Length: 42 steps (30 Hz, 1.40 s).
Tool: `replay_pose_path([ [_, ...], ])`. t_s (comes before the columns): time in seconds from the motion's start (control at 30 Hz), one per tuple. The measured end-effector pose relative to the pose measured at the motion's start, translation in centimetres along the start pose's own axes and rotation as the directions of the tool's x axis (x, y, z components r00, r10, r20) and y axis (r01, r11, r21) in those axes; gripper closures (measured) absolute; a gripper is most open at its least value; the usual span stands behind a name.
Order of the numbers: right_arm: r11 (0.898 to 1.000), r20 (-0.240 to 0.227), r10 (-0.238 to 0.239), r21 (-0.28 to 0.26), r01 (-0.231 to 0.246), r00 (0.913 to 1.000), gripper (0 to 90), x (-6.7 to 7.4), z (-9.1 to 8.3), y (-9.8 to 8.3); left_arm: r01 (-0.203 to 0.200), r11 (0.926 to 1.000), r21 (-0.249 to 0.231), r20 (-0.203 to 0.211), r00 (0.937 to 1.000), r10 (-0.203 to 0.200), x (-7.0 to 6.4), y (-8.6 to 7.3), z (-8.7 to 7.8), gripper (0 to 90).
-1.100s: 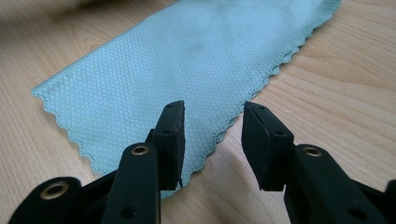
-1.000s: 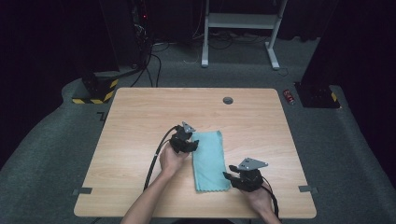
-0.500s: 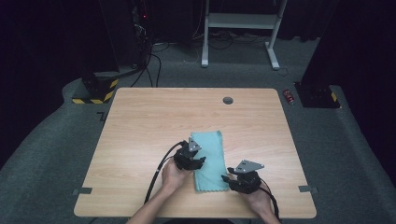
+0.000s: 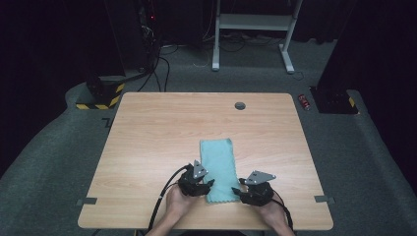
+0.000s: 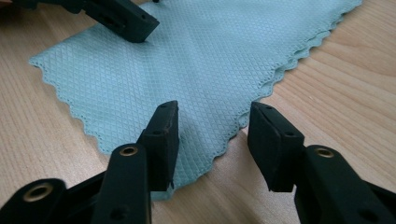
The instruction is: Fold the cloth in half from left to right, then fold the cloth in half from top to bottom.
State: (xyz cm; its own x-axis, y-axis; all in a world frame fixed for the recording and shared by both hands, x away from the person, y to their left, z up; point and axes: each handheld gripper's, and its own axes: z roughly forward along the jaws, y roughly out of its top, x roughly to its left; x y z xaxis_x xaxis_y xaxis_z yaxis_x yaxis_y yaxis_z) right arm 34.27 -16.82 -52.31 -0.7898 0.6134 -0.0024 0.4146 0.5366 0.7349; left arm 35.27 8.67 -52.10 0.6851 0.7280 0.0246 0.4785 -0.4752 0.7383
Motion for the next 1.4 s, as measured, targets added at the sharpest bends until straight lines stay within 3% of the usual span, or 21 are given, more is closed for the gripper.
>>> replay_pose_path([
  [0.23, 1.0, -0.003, -0.003, 0.0, 0.003, 1.0, 50.2, -0.1, 0.0, 0.0, -0.004, 0.9999, -0.013, -0.009, 0.9999, 0.004, -0.7, -0.6, -0.8, 41.9],
  [0.43, 1.0, 0.002, -0.002, 0.0, 0.002, 1.0, 48.2, -0.1, 0.0, 0.0, 0.02, 0.999, -0.039, 0.007, 0.9998, -0.02, -1.2, -0.9, -1.9, 41.1],
  [0.57, 1.0, 0.0, 0.003, 0.004, -0.003, 1.0, 47.8, -0.1, 0.0, 0.0, 0.083, 0.9946, -0.063, 0.039, 0.996, -0.08, -0.2, -0.7, -2.5, 41.7],
  [0.77, 0.999, -0.019, 0.036, 0.028, -0.036, 0.9992, 55.8, -0.8, -0.3, 0.4, 0.108, 0.993, -0.047, -0.012, 0.994, -0.109, 2.0, -0.4, -2.2, 41.6],
  [0.83, 0.998, -0.033, 0.054, 0.02, -0.053, 0.998, 56.5, -1.5, -0.3, 0.6, 0.144, 0.9887, -0.04, -0.014, 0.9893, -0.145, 3.1, 0.0, -1.7, 41.6],
  [0.9, 0.998, -0.018, 0.058, 0.028, -0.057, 0.9982, 57.0, -2.2, -0.3, 0.9, 0.198, 0.9797, -0.03, -0.005, 0.9801, -0.199, 4.3, 0.5, -1.1, 41.4],
  [1.13, 0.996, -0.035, 0.09, 0.025, -0.09, 0.9953, 57.0, -5.0, 0.0, 3.8, 0.25, 0.9681, -0.012, -0.078, 0.965, -0.251, 7.7, 2.9, 0.8, 40.4],
  [1.33, 0.992, -0.042, 0.124, 0.03, -0.123, 0.9913, 57.0, -6.8, 1.9, 6.6, 0.291, 0.9567, 0.02, -0.127, 0.9498, -0.286, 9.4, 4.4, 2.3, 40.6],
  [1.4, 0.991, -0.035, 0.132, 0.023, -0.131, 0.9906, 57.1, -7.4, 2.7, 7.4, 0.318, 0.948, 0.005, -0.135, 0.9396, -0.315, 9.9, 4.5, 2.7, 41.7],
])
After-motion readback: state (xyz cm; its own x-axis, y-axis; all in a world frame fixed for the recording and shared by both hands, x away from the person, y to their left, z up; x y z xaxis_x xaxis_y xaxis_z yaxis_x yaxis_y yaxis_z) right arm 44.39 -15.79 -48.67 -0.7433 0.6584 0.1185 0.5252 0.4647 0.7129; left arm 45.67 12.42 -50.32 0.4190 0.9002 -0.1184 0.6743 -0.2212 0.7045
